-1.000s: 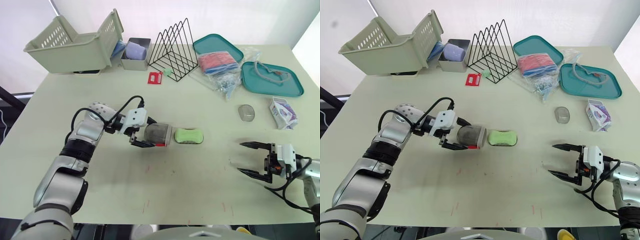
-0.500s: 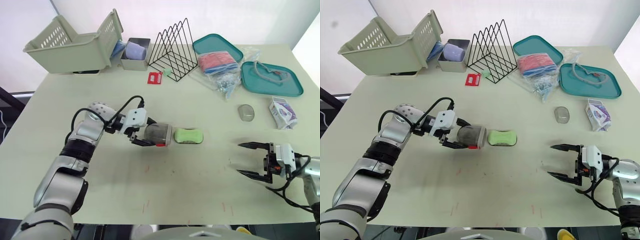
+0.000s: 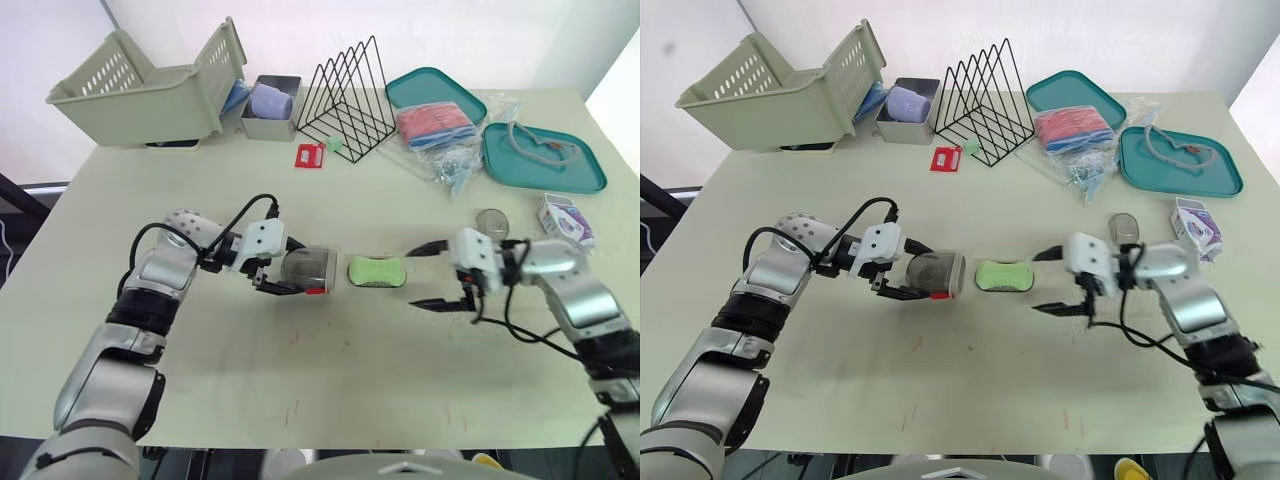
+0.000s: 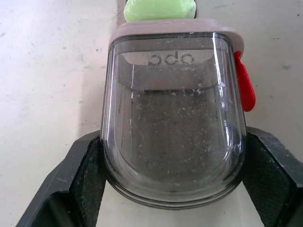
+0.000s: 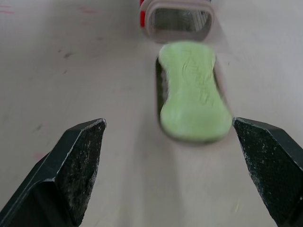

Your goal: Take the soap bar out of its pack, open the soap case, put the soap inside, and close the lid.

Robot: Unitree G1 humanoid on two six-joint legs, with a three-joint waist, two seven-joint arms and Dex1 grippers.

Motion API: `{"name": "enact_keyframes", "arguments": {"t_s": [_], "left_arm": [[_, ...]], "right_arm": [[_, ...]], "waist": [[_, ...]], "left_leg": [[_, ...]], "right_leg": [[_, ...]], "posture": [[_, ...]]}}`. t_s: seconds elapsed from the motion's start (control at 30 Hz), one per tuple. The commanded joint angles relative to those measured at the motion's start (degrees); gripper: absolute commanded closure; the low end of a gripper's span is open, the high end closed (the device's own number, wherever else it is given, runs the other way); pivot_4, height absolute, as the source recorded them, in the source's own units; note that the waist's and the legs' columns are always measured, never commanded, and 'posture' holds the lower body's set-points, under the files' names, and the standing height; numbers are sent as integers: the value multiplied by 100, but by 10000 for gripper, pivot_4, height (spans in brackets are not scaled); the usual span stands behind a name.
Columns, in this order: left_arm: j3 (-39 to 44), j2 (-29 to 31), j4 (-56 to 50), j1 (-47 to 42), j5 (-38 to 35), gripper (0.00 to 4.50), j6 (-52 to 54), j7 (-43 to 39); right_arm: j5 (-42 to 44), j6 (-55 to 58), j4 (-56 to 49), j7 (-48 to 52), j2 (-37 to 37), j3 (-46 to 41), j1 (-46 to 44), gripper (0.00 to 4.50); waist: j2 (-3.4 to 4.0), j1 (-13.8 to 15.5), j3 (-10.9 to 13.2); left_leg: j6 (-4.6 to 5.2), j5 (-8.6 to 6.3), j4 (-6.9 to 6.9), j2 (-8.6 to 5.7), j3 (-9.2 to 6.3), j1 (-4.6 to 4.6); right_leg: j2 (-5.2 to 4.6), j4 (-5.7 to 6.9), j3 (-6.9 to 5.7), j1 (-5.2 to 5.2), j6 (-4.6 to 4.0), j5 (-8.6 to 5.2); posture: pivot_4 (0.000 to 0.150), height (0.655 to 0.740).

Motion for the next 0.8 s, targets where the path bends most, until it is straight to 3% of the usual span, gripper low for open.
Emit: {"name": "enact_keyframes", "arguments": {"t_s": [0.03,0.8], "left_arm": [[125,71,-248,34,-80,10552,66,52],[156,65,-455,85,-129,10552,254,126]], "right_arm": [[-148,505,-284,-216,44,147,-194,0],[-588,1563,-109,-485,339,903,-586,0]], "waist": [[0,23,0],[0,-1,0]], "left_leg": [[0,0,0,0,-1,-1],[1,0,0,-1,-5,-6]], "right_leg": [[0,-1,-2,0,0,0],[-2,-3,-9,0,0,0]], "posture": [[1500,7400],[1500,7400]]}}
